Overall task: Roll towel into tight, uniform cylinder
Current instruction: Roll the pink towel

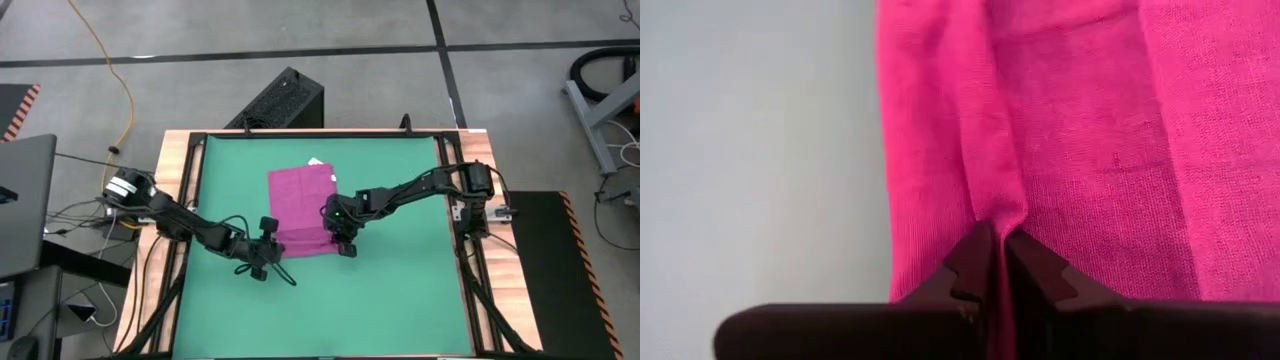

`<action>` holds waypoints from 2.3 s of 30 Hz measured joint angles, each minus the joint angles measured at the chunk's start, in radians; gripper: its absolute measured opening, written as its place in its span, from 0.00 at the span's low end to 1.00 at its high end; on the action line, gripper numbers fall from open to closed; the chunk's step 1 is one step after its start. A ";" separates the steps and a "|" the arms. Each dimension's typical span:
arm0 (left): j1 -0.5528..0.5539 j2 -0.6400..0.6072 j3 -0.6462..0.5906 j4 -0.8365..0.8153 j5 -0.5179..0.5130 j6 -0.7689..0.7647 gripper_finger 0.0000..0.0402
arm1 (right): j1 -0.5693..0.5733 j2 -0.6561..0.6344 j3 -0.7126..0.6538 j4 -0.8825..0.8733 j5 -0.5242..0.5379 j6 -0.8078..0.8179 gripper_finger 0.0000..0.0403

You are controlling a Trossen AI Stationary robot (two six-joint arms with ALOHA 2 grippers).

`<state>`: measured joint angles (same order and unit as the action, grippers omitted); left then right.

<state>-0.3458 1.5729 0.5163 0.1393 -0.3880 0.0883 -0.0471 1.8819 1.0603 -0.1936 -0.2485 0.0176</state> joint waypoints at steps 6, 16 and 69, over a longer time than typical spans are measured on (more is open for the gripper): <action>0.000 0.013 0.002 -0.030 -0.006 -0.066 0.00 | 0.002 -0.035 -0.002 -0.023 0.031 -0.024 0.14; -0.002 0.012 0.002 -0.062 0.008 -0.085 0.00 | 0.004 -0.134 -0.002 -0.064 0.120 -0.055 0.31; -0.079 -0.215 -0.007 -0.123 -0.258 -0.303 0.00 | 0.067 0.013 -0.545 1.029 0.200 0.036 0.04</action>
<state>-0.4248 1.3576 0.5092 0.0159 -0.6463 -0.2152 0.0196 1.8946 0.5152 0.8355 -0.0486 0.0538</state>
